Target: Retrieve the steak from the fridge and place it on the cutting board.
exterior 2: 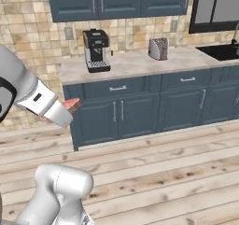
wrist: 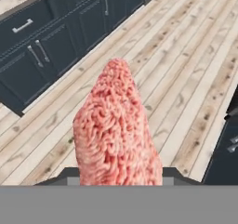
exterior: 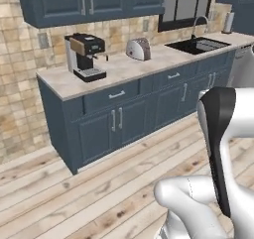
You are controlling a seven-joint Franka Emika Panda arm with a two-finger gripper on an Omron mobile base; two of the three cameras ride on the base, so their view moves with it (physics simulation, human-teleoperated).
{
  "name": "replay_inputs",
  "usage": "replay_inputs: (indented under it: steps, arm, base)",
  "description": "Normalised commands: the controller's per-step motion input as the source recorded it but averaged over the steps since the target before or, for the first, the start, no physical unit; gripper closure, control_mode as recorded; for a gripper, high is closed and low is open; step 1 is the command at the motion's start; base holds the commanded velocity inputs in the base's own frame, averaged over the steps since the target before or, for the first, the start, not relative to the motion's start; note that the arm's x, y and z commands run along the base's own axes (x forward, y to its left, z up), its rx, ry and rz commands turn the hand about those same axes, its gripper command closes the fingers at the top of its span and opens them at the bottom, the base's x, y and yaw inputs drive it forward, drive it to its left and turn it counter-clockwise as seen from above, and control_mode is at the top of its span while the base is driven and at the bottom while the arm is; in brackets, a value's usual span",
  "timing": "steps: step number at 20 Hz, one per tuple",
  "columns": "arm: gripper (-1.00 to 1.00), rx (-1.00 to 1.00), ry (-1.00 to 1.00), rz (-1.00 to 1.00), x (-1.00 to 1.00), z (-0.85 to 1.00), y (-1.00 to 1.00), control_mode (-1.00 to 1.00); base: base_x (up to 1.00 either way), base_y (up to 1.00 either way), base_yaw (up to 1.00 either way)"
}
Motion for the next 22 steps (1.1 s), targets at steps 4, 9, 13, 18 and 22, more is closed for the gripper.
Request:
replay_inputs:
  steps: [4,9,13,18,22]
  arm:
    - [1.00,0.00,0.00,0.00,0.00,0.00,0.00,1.00]
    - [1.00,0.00,0.00,0.00,0.00,0.00,0.00,1.00]
    - [1.00,0.00,0.00,0.00,0.00,0.00,0.00,1.00]
    - [1.00,0.00,0.00,0.00,0.00,0.00,0.00,1.00]
    - [1.00,0.00,0.00,0.00,0.00,0.00,0.00,1.00]
  base:
    - [0.61,-0.07,-0.44]
    - [0.95,-0.01,-0.46]
    - [0.91,0.00,-0.63]
    - [0.74,0.00,-0.70]
    - [0.48,0.00,-0.73]
